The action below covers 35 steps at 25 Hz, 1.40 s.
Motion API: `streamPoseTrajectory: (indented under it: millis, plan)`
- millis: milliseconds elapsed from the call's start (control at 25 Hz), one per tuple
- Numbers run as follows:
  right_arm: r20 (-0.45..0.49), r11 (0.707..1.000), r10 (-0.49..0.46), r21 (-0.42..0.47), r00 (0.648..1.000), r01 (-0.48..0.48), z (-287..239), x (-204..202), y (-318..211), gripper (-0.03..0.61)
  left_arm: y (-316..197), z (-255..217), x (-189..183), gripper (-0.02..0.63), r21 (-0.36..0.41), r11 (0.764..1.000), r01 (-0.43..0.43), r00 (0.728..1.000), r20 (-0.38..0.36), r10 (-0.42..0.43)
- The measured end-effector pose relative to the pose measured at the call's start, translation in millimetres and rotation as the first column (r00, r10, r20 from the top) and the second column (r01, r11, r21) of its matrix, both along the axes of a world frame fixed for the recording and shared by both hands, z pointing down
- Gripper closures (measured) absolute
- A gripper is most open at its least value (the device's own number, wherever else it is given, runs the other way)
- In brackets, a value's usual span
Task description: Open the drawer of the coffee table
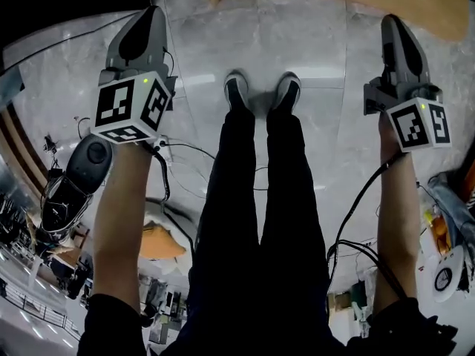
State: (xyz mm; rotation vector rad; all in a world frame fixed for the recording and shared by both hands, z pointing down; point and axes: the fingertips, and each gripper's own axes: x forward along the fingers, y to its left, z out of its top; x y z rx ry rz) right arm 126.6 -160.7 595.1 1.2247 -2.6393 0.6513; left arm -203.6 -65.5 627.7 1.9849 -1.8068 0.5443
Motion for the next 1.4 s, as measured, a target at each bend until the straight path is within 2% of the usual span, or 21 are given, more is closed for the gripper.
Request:
streamPoseTrajectory:
  millis: [200,320,520,760,1000,1280,1400]
  plan:
    - [-0.007,0.999,-0.004,-0.047,1.0,0.004,56,-9,7,0.575,6,61,-4,0.603,-0.067,0.997,-0.044,0.998,0.034,0.047]
    - [0.035,0.993,0.007,-0.117,0.999,-0.002,90,-16,16,0.572,7,88,-3,0.584,-0.102,0.993,-0.066,0.997,0.029,0.069]
    - [0.13,0.971,0.036,-0.24,0.991,-0.004,131,-23,30,0.501,10,122,2,0.501,-0.17,0.981,-0.097,0.995,-0.003,0.098]
    - [0.223,0.945,0.039,-0.324,0.974,0.036,165,-37,32,0.383,2,146,2,0.43,-0.201,0.971,-0.127,0.992,-0.01,0.128]
    - [0.301,0.93,-0.009,-0.349,0.954,0.119,223,-57,24,0.287,-19,200,2,0.373,-0.234,0.959,-0.161,0.985,0.03,0.172]
    - [0.432,0.937,0.016,-0.321,0.902,0.137,278,-66,-8,0.282,-46,234,-9,0.371,-0.188,0.971,-0.148,0.982,0.087,0.166]
    - [0.439,0.944,-0.007,-0.294,0.899,0.151,295,-66,-16,0.276,-45,244,-7,0.371,-0.17,0.977,-0.131,0.984,0.099,0.149]
